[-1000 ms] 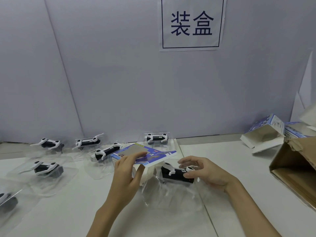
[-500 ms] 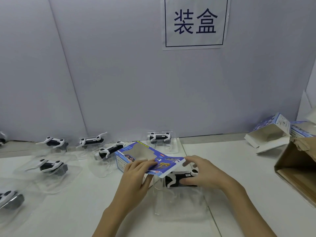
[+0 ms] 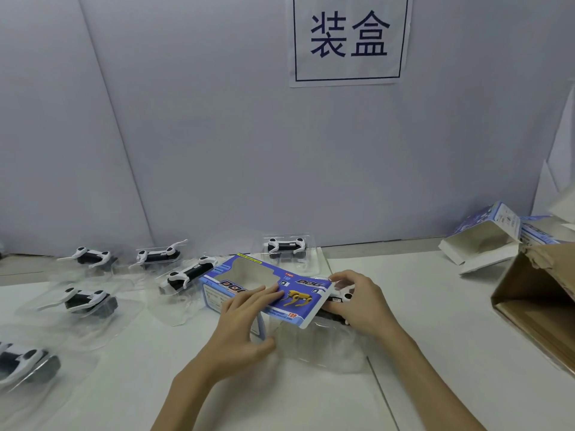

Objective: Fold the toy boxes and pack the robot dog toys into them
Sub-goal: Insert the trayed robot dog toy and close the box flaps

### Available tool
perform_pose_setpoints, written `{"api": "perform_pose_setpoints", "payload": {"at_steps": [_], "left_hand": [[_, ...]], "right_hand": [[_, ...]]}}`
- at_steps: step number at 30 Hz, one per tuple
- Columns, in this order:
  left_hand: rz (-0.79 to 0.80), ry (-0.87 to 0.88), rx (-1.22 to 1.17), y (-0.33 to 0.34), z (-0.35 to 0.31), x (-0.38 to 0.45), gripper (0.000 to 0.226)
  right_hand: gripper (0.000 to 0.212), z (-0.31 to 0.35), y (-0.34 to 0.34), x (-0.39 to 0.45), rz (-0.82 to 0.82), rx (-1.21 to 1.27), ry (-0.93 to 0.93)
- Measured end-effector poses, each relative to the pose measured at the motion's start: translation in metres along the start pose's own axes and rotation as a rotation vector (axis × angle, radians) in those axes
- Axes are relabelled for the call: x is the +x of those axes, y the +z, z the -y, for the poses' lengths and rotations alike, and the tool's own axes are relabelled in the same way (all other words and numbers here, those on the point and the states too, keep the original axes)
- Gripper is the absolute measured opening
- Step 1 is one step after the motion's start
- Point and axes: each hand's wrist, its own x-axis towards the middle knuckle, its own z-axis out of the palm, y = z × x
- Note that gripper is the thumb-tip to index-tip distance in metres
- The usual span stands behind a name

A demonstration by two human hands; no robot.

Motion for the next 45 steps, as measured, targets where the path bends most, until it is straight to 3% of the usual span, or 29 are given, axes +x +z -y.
{"api": "perform_pose_setpoints", "payload": {"at_steps": [4, 7, 12, 20, 25, 27, 30, 36, 39, 45], "left_hand": [[-0.060, 0.012, 0.055, 0.009, 0.002, 0.003, 0.066], [-0.132, -0.003, 0.089, 0.017, 0.001, 0.005, 0.059], [-0.239, -0.034, 0.078, 0.030, -0.006, 0.006, 0.061], [-0.211, -0.048, -0.032, 0.029, -0.013, 0.005, 0.066], [-0.171, -0.063, -0.077, 0.028, -0.015, 0.004, 0.070], [-0.120, -0.009, 0.002, 0.025, -0.010, 0.005, 0.070], [-0.066, 0.045, 0.118, 0.024, -0.003, 0.003, 0.072], [-0.094, -0.101, 0.203, 0.027, -0.012, 0.002, 0.068], [-0.118, -0.117, 0.205, 0.030, -0.015, 0.004, 0.071], [-0.287, -0.104, 0.171, 0.033, -0.019, 0.005, 0.054]], "right_hand": [[0.052, 0.000, 0.007, -0.003, -0.042, -0.011, 0.025], [0.028, 0.002, 0.010, -0.004, -0.145, 0.206, 0.069], [0.031, 0.007, 0.021, -0.004, -0.207, 0.501, 0.250], [0.026, 0.009, 0.020, -0.005, -0.123, 0.590, 0.239], [0.036, 0.002, 0.003, 0.003, -0.147, 0.569, 0.346], [0.032, -0.004, -0.005, 0.005, -0.078, 0.525, 0.361], [0.029, -0.006, -0.018, 0.001, 0.230, 0.487, 0.317], [0.042, -0.009, -0.040, -0.001, 0.664, 0.482, 0.219], [0.038, -0.006, -0.034, -0.002, 0.656, 0.337, 0.126], [0.025, -0.005, -0.026, -0.002, 0.474, 0.320, 0.183]]}}
